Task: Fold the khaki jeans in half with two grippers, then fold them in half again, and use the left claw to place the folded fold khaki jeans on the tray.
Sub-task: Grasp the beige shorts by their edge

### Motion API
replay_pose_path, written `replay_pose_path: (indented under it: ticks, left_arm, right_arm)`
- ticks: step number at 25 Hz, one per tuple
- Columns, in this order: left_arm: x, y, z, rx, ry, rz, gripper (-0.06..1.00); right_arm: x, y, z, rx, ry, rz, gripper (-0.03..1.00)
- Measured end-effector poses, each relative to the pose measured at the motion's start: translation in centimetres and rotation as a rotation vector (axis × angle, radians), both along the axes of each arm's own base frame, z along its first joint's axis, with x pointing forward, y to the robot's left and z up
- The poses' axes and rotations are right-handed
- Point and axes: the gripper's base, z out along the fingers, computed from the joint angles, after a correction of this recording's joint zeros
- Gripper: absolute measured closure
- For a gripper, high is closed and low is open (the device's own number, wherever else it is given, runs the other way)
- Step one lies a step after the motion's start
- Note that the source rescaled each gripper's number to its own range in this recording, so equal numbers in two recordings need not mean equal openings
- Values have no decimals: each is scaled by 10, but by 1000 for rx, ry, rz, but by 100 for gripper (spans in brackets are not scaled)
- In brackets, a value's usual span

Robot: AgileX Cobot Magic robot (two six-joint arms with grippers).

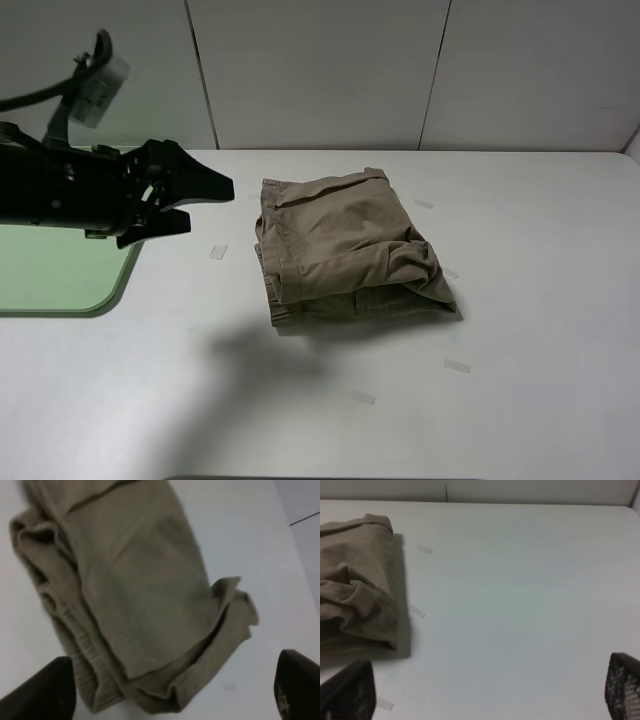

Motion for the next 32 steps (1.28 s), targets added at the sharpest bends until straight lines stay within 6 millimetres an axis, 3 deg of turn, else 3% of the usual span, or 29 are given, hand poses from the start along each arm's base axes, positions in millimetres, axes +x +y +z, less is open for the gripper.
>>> replay_pose_path:
  ticks: [8,15,20,32]
  left_arm:
    - [21,-6,-44,27,162,-3,11]
    - [39,-13,-65,-8,209,-11,11]
    - [42,-13,-81,9,241,-16,11]
    - [64,-20,-106,-1,265,-26,11]
  right_arm:
    - [0,0,0,0,0,0,-3]
    - [0,0,0,0,0,0,-3]
    - [0,0,0,0,0,0,-3]
    - [0,0,0,0,0,0,-3]
